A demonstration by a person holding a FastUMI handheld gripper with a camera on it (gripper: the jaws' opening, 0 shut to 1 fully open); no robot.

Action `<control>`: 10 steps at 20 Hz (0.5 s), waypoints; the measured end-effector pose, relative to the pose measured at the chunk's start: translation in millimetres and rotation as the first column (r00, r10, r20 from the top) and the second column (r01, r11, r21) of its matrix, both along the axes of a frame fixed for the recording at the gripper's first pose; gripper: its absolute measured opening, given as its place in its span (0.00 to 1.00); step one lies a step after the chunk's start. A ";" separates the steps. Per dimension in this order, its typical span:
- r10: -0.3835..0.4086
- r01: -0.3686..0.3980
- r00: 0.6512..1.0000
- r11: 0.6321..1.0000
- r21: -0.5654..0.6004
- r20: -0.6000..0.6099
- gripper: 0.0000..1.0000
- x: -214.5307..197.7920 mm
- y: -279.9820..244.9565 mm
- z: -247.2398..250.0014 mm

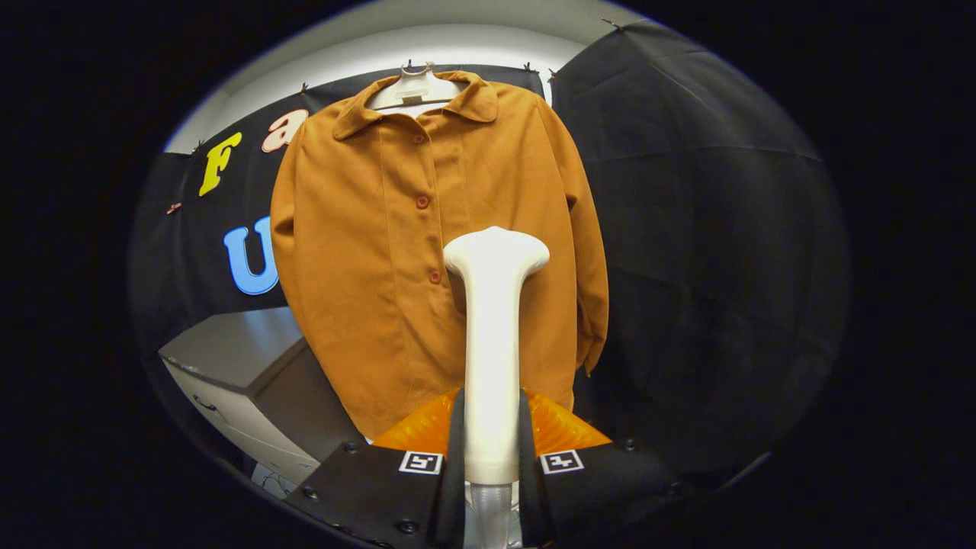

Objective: Iron the clothes twice with a garment steamer, once on the left side and once on the right side.

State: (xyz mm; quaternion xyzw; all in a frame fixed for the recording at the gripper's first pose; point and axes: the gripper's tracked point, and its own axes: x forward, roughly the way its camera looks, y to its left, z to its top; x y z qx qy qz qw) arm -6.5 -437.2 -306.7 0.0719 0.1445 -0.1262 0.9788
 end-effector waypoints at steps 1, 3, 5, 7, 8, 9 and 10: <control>-0.002 0.003 1.000 1.000 0.003 -0.020 0.32 -4.6 0.4 -10.5; -0.008 0.008 0.998 1.000 0.002 -0.058 0.32 -10.7 1.8 -29.8; -0.016 0.017 0.995 1.000 0.011 -0.096 0.32 -20.7 0.7 -49.7; -0.020 0.024 0.992 0.999 0.028 -0.125 0.32 -30.3 -1.1 -66.5; -0.021 0.026 0.988 0.999 0.029 -0.150 0.32 -35.9 -1.7 -77.9; -0.022 0.027 0.984 0.999 0.028 -0.175 0.32 -43.5 -0.5 -85.1; -0.019 0.026 0.980 0.999 0.033 -0.196 0.32 -50.8 0.7 -92.1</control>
